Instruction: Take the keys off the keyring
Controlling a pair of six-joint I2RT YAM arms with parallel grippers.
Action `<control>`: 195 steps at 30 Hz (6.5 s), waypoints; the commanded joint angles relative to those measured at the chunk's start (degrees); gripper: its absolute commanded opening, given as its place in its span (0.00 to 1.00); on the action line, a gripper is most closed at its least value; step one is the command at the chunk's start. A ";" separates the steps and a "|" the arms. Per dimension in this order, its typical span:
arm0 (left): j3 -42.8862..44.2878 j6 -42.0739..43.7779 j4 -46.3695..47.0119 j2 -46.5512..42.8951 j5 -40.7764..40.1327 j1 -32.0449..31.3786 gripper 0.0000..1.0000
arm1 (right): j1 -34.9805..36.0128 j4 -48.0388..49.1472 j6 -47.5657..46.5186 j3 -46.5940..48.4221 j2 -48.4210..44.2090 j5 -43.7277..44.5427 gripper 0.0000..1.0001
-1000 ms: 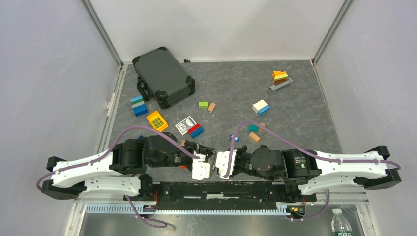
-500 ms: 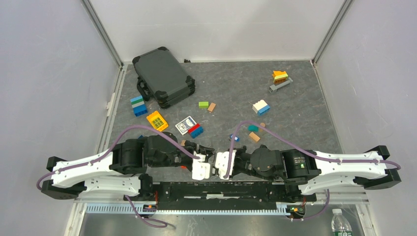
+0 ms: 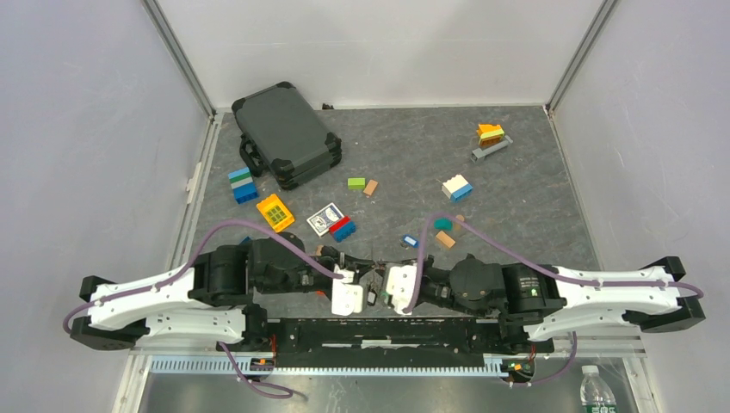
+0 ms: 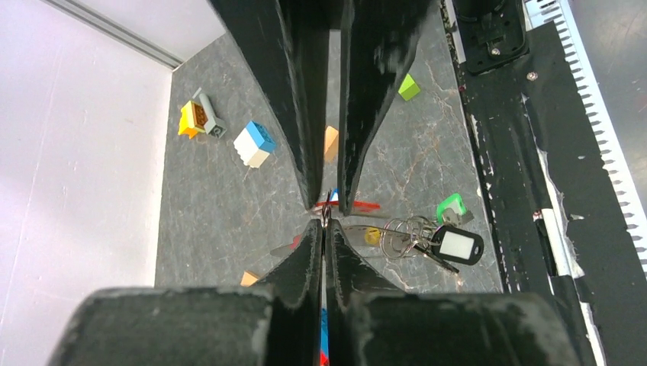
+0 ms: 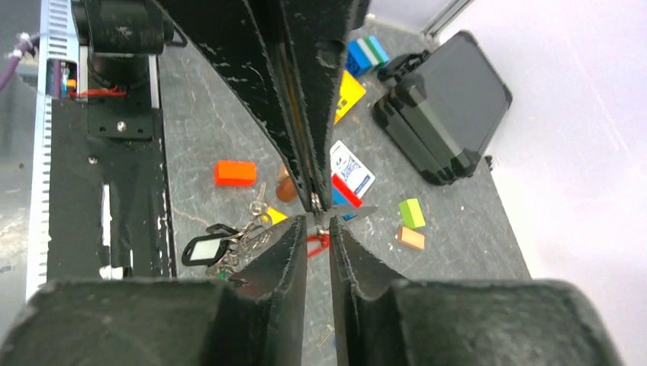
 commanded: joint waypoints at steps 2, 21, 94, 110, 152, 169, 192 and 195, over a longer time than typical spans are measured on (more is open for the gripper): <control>-3.60 -3.20 8.95 -5.48 0.42 -0.08 0.02 | 0.05 11.93 -1.38 -4.44 -6.23 -2.29 0.23; -5.86 -5.37 13.97 -8.44 5.16 -0.08 0.02 | 0.05 21.25 -0.29 -9.75 -9.24 -5.36 0.39; -11.48 -10.05 26.27 -13.43 9.68 -0.12 0.02 | 0.10 26.27 -1.40 -14.13 -10.41 -7.00 0.25; -11.36 -10.46 26.53 -12.03 11.79 -0.13 0.02 | 0.06 28.77 -1.22 -14.95 -11.15 -9.49 0.29; 4.67 -2.23 -1.85 -3.80 5.45 -0.11 0.31 | 0.06 3.05 0.71 1.59 -1.18 1.81 0.00; 6.37 -0.43 -5.06 3.71 1.44 -0.12 0.29 | 0.08 2.78 1.68 2.31 -0.44 3.14 0.00; 4.83 -0.79 -2.76 2.20 1.32 -0.11 0.02 | 0.05 6.85 1.58 -0.45 -2.54 1.02 0.03; 2.57 -1.50 0.54 0.04 -0.70 -0.08 0.02 | 0.06 9.76 1.04 -3.01 -4.56 0.69 0.12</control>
